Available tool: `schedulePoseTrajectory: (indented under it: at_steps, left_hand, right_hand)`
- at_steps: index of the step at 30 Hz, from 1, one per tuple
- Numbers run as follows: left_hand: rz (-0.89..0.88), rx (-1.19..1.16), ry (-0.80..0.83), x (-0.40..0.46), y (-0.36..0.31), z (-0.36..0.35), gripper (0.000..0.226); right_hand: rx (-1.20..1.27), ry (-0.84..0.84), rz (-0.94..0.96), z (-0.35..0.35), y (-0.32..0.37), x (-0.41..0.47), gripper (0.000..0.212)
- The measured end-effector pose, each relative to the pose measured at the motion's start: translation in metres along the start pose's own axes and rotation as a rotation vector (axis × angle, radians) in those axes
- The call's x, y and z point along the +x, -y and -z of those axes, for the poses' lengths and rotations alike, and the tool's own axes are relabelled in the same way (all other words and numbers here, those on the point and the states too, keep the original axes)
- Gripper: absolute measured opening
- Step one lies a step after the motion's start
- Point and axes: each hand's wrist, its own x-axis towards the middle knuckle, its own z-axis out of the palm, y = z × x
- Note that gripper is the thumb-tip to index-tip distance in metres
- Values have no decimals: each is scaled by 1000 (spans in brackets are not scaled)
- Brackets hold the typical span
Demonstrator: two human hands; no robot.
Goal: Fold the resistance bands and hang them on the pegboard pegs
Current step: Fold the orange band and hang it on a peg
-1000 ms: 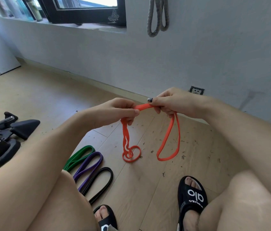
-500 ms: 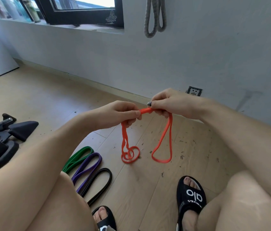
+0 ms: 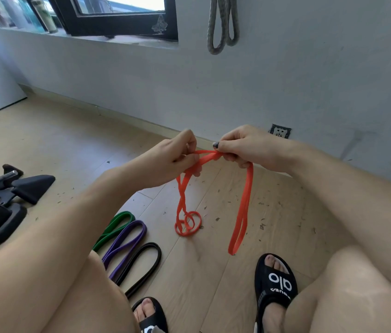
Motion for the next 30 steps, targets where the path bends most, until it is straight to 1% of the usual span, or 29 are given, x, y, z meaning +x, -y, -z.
schedulePoseTrajectory:
  at_steps: [4, 7, 11, 17, 21, 24, 30]
  left_hand:
    - [-41, 29, -9, 0, 0, -1, 11]
    - [-48, 8, -30, -1, 0, 0, 11]
    - [-16, -54, -11, -2, -1, 2, 11]
    - [44, -192, -23, -4, -3, 2, 11]
    - [68, -225, -22, -3, -7, 2, 10]
    - [73, -234, -28, -2, -7, 2, 12]
    - [94, -291, -49, -1, -2, -2, 10]
  right_hand:
    - [66, 5, -6, 0, 0, 0, 43]
    - [82, -12, -12, 2, -2, 1, 36]
    - [79, -27, -14, 1, -2, 3, 34]
    - [139, -8, -17, 2, 0, 2, 40]
    - [151, 4, -23, 3, 2, 2, 34]
    - [133, 19, -34, 3, 3, 0, 37]
    - [110, 29, -24, 1, 8, -1, 16]
